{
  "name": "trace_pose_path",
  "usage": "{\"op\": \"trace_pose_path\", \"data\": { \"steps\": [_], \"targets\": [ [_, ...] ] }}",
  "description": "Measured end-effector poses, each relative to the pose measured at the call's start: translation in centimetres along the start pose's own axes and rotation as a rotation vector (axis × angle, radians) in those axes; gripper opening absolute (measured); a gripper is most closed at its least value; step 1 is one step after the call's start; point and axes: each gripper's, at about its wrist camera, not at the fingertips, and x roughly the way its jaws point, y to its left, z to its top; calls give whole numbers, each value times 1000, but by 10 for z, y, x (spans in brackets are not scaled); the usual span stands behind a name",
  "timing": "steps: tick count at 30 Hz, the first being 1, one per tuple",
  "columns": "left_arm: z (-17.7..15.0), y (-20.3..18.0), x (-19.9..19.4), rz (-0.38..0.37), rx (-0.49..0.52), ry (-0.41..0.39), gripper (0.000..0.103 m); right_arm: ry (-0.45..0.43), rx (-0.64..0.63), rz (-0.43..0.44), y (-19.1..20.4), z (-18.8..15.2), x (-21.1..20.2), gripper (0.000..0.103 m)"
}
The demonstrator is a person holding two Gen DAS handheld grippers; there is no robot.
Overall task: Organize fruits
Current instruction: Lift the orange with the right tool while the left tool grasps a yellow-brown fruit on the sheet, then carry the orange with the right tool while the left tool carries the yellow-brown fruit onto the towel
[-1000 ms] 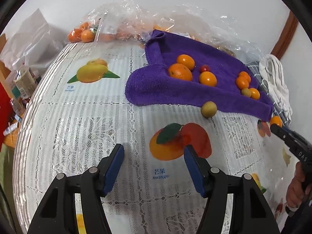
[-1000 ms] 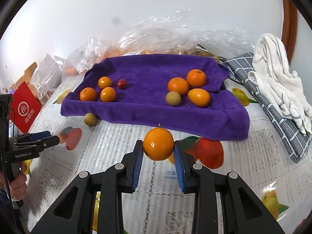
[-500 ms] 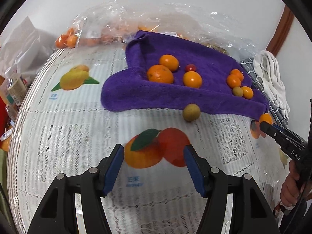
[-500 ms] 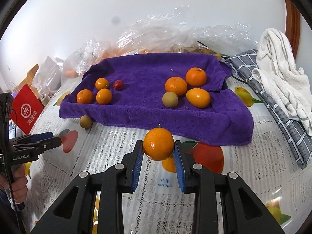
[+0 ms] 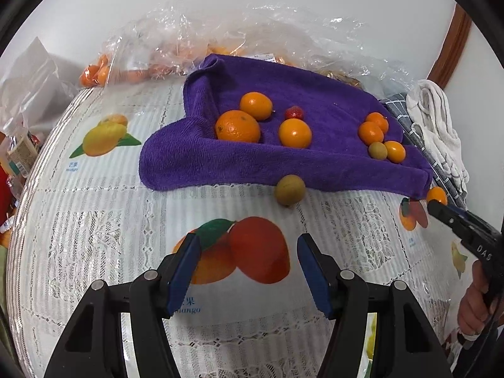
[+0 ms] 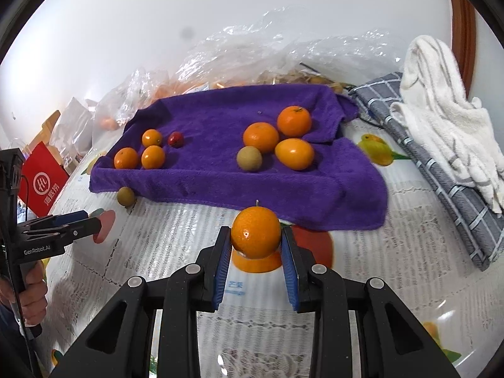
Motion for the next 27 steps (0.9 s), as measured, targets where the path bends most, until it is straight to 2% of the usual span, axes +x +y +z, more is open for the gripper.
{"op": "trace_pose_path", "data": {
  "steps": [7,10,12,15,17,18,27],
  "targets": [
    [7,-14,10,-80,-6,-1,61,-14,0,-16,-14,3,-10,31],
    [16,-23,23,-26,0,-1,61,-15,-13,-23,-16,2,-13,31],
    [20,-25,29,-19,-14,-6,60,-15,-23,-26,-19,1,-15,31],
    [26,-30,35,25,-7,-23,47,-6,-33,-32,-21,0,-15,31],
    [28,-31,37,40,-10,-29,28,5,-41,-38,-23,0,-13,31],
    [29,-30,38,35,-16,-29,24,10,-46,-42,-23,0,-11,31],
    [24,-11,15,-44,-84,-23,24,9,-44,-27,-15,7,-8,31]
  ]
}}
